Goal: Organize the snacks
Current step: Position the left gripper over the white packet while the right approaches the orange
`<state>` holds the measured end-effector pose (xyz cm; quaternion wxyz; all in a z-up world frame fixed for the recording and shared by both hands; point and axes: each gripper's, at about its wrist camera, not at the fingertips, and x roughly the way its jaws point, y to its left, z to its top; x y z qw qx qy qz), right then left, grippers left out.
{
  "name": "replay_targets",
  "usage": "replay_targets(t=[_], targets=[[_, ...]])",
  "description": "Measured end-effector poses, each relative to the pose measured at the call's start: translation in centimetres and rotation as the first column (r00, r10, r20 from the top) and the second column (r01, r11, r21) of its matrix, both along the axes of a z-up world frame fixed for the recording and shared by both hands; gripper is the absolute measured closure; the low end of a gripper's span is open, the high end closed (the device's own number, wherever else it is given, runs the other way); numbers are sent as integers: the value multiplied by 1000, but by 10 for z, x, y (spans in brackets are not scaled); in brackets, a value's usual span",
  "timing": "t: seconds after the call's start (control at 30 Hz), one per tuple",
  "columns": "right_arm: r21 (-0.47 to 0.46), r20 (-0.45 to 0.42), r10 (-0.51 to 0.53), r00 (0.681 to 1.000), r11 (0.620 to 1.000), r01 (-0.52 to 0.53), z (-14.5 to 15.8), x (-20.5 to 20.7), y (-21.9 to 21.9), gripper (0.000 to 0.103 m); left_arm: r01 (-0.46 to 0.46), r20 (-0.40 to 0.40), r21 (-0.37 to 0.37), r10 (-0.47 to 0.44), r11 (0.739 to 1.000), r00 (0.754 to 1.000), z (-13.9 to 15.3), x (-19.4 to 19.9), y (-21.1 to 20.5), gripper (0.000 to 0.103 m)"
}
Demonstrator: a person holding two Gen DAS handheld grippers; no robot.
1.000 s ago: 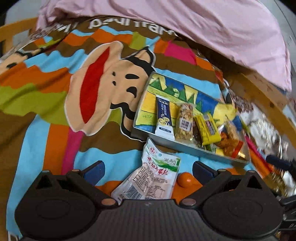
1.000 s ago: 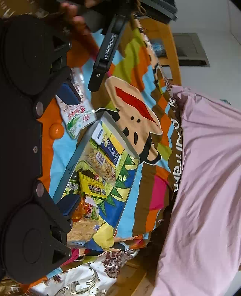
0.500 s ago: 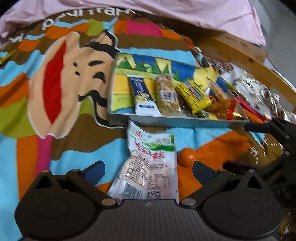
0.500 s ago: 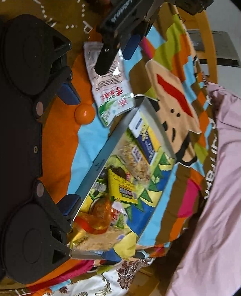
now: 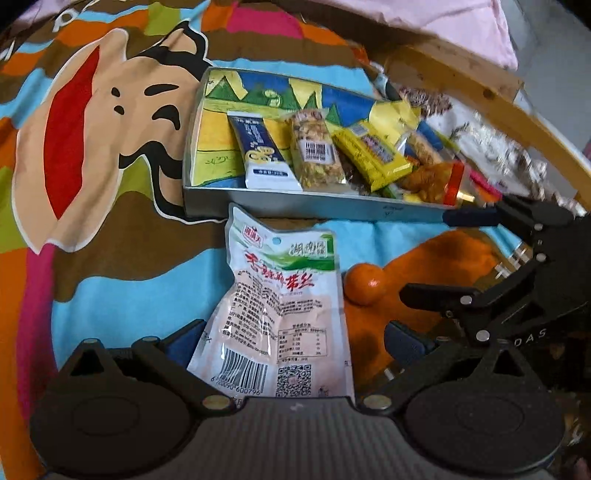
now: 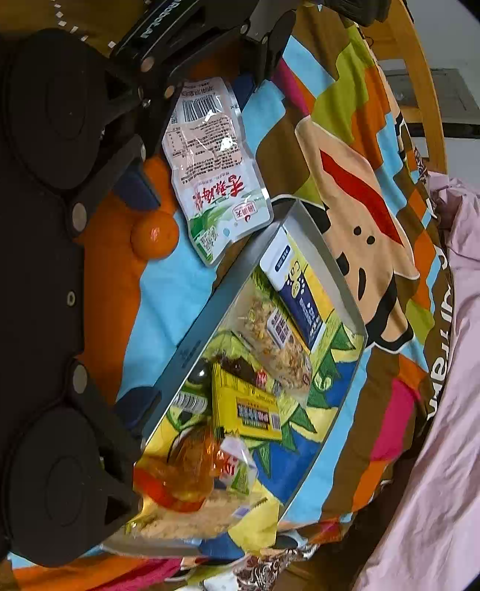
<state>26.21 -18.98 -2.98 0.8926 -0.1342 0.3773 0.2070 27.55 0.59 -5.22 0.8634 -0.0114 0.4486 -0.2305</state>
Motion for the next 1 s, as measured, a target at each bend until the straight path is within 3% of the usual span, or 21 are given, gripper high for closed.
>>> replay_targets(t=[0.17, 0.5, 0.67, 0.87, 1.0], targets=[[46, -46, -7, 999, 999, 10, -5, 6, 0, 10, -32, 11, 1, 32, 999, 999, 0, 0, 0, 4], [91, -81, -7, 997, 996, 15, -11, 13, 5, 21, -63, 12, 31, 63, 998, 998, 4, 0, 1, 21], [78, -77, 21, 997, 997, -15, -14, 13, 13, 29, -32, 37, 83, 29, 996, 999, 6, -5, -8, 22], [55, -86, 26, 996, 998, -22, -20, 14, 16, 32, -9, 41, 114, 4, 993, 999, -1, -6, -13, 14], [53, -72, 25, 997, 998, -21, -21, 13, 17, 37, -21, 46, 109, 17, 994, 999, -1, -7, -11, 18]])
